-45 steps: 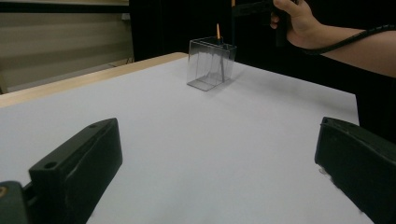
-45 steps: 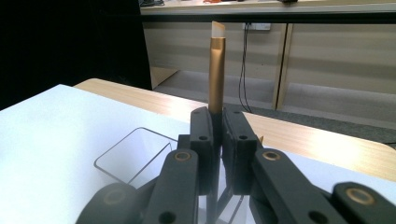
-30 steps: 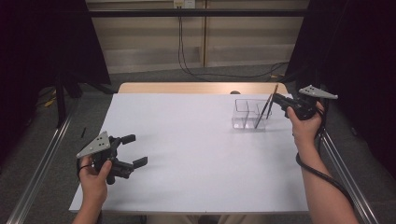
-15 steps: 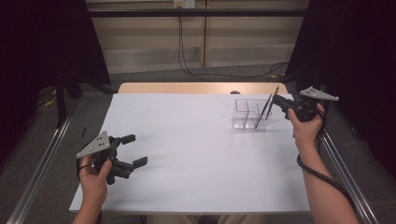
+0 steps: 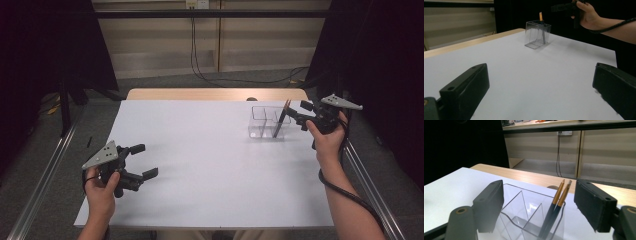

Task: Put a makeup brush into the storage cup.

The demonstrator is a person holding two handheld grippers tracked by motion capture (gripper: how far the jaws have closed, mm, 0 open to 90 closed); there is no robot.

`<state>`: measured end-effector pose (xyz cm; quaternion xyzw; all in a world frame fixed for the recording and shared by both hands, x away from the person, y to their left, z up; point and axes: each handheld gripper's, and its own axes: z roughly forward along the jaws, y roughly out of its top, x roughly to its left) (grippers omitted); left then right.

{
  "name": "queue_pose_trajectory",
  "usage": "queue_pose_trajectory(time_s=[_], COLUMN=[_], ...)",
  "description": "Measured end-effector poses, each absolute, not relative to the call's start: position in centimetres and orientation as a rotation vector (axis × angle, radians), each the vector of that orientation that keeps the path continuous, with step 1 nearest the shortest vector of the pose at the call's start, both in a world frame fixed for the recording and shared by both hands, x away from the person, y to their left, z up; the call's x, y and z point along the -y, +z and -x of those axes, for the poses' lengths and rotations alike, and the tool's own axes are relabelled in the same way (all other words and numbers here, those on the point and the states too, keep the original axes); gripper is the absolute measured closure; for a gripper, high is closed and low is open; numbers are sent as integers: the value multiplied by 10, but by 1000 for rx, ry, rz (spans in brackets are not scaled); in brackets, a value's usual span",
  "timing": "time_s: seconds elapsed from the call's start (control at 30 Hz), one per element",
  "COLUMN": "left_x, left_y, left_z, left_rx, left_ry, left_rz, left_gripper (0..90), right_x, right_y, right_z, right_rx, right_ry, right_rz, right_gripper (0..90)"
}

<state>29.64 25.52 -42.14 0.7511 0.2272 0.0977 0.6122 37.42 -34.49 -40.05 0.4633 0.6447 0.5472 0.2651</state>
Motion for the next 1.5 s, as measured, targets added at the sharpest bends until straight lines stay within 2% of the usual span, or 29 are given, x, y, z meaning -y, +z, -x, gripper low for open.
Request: queue_pose_trajectory(time_s=[0.93, 1.5], left_x=[-249, -247], left_y=[-420, -422], left_z=[-299, -300], left_rx=[-510, -507], left_ry=[221, 220], left_rz=[-1732, -1745], left_gripper=[7, 7], right_x=[335, 315], right_y=[-393, -402], right_z=[-353, -334], right_rx=[-1786, -1866], right_ry=[1498, 1538], right_rz=[-1166, -1098], right_gripper=[143, 113])
